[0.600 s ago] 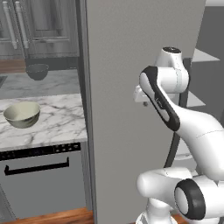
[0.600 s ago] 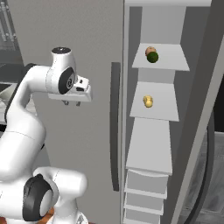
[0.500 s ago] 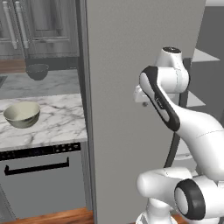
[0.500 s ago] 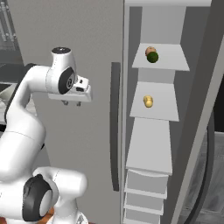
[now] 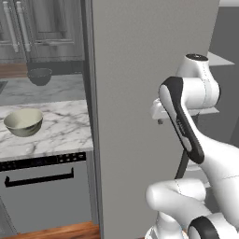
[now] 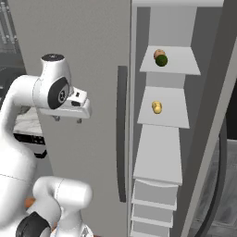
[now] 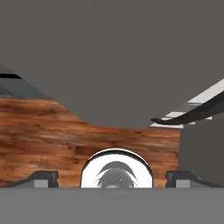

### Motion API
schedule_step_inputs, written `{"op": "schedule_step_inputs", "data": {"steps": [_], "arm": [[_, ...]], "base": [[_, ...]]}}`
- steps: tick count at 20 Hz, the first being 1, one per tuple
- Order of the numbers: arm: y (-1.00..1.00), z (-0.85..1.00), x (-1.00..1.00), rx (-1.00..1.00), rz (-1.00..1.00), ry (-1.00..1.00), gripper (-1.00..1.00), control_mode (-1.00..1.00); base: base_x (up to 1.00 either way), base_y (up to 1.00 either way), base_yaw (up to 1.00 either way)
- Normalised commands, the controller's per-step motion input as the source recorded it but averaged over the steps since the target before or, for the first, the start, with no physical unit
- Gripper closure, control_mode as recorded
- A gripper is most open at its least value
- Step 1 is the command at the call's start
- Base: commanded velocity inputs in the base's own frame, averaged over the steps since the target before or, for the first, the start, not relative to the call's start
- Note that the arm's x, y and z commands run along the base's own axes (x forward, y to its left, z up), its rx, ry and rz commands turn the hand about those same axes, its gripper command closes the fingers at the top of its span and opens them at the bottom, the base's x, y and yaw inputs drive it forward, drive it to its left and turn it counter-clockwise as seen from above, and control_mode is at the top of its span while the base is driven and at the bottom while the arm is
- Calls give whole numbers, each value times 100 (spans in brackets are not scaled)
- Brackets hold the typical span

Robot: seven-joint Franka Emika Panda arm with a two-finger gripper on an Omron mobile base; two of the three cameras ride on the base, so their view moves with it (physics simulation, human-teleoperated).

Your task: Take the peach, lime, and potato from the freezer and place them in the bowl on the counter.

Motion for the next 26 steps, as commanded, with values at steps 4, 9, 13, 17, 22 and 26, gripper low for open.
{"op": "schedule_step_inputs", "data": {"steps": [4, 9, 13, 17, 22, 26], "arm": [[-12, 0, -98, 0, -8, 0, -100, -100], [-15, 2, -72, 0, -11, 0, -100, -100], [-15, 7, -50, 0, -8, 0, -100, -100], [-4, 19, -18, 0, -1, 0, -100, -100], [0, 39, -15, 0, -2, 0, -100, -100], [6, 36, -14, -2, 0, 0, -100, -100]], "base": [[0, 0, 0], [0, 0, 0], [0, 0, 0], [0, 0, 0], [0, 0, 0], [0, 0, 0]]}}
